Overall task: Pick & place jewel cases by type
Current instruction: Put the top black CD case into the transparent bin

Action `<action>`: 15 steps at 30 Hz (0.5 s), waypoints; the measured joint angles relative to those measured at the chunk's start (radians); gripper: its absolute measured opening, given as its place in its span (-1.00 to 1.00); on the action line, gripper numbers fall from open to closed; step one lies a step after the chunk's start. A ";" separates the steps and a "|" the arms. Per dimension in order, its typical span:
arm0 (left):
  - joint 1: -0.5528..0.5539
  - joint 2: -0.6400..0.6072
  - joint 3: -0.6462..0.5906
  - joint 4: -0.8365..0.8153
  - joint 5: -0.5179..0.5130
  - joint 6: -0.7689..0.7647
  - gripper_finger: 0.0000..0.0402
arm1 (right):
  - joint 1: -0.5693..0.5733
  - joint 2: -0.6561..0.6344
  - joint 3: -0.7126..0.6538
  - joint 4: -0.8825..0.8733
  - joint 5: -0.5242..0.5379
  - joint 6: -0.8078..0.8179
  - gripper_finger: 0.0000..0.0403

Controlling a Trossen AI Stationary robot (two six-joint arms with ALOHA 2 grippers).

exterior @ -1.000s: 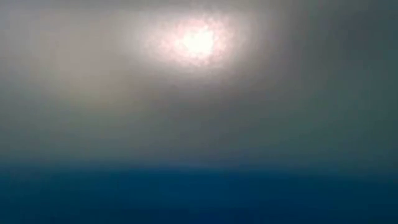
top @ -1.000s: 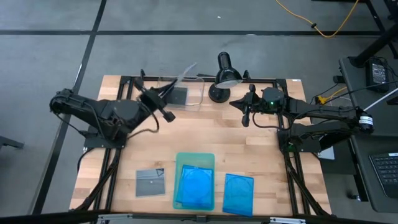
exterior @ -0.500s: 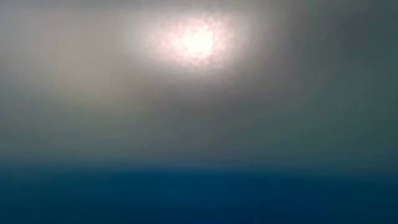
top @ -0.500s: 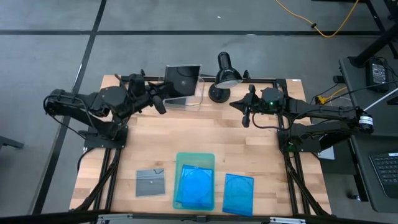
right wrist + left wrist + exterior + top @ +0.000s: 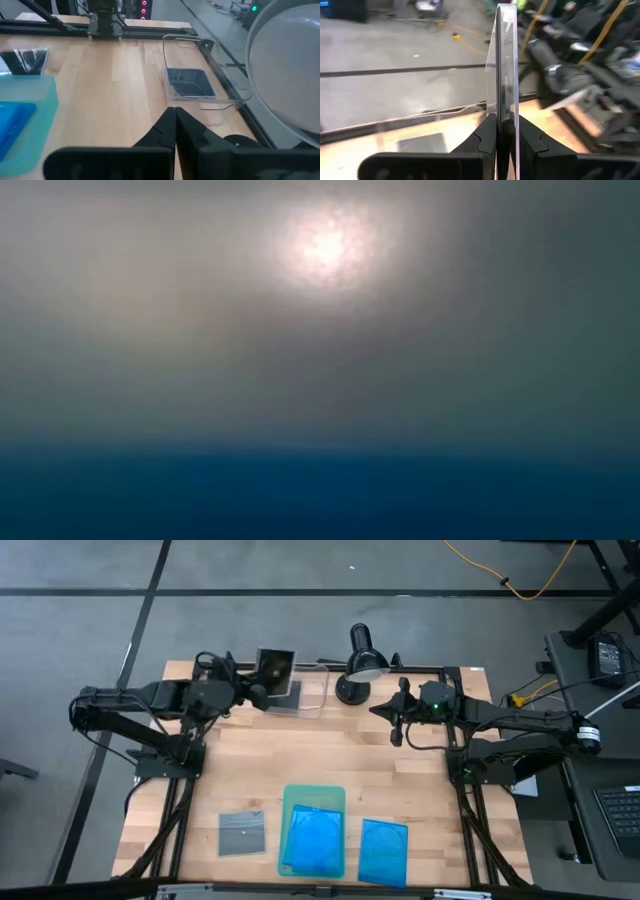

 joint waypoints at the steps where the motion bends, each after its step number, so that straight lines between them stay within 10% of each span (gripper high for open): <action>1: 0.014 0.000 0.000 -0.030 0.000 -0.016 -0.87 | 0.000 0.000 0.000 0.000 0.000 -0.009 -0.97; 15: 0.278 0.021 0.000 -0.089 0.208 0.071 -0.87 | -0.001 0.000 0.000 0.000 -0.049 -0.051 -0.97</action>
